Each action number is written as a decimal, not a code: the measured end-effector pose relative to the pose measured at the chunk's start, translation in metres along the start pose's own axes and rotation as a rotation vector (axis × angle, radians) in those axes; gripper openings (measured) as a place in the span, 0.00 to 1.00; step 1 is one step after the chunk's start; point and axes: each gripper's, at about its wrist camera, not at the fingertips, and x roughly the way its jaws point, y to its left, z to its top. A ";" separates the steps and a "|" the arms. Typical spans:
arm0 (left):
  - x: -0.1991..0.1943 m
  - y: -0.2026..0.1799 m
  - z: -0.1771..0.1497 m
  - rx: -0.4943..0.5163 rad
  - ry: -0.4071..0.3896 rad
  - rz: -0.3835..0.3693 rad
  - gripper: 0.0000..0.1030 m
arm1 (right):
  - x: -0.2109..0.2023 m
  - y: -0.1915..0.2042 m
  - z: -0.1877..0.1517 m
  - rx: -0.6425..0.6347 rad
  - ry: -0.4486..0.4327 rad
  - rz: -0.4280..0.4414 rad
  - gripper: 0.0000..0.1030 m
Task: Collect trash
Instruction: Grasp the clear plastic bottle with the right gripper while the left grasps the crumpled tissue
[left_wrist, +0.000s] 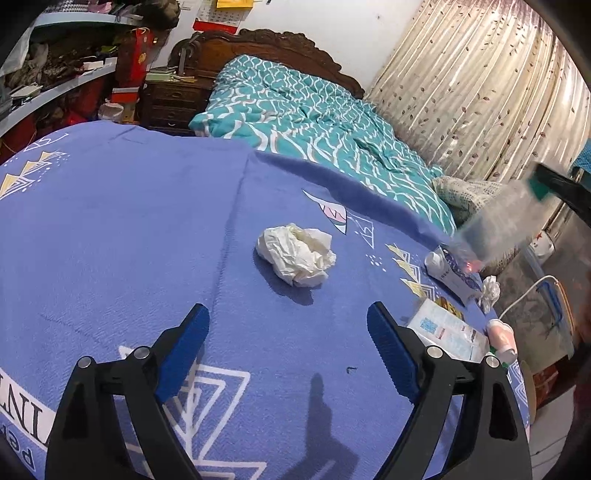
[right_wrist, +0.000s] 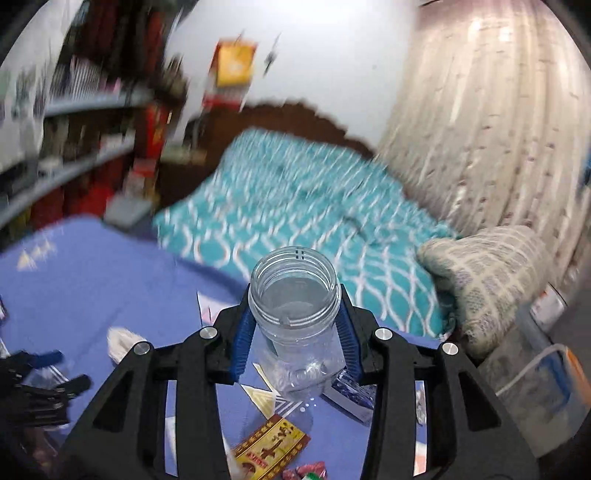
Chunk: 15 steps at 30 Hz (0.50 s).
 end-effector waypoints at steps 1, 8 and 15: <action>0.002 0.001 0.004 -0.013 0.018 -0.009 0.81 | -0.015 -0.002 -0.004 0.027 -0.030 0.000 0.42; 0.038 -0.010 0.036 0.031 0.131 0.040 0.88 | -0.093 -0.017 -0.041 0.255 -0.178 0.127 0.42; 0.090 -0.019 0.048 0.090 0.200 0.130 0.63 | -0.134 -0.013 -0.075 0.401 -0.231 0.209 0.42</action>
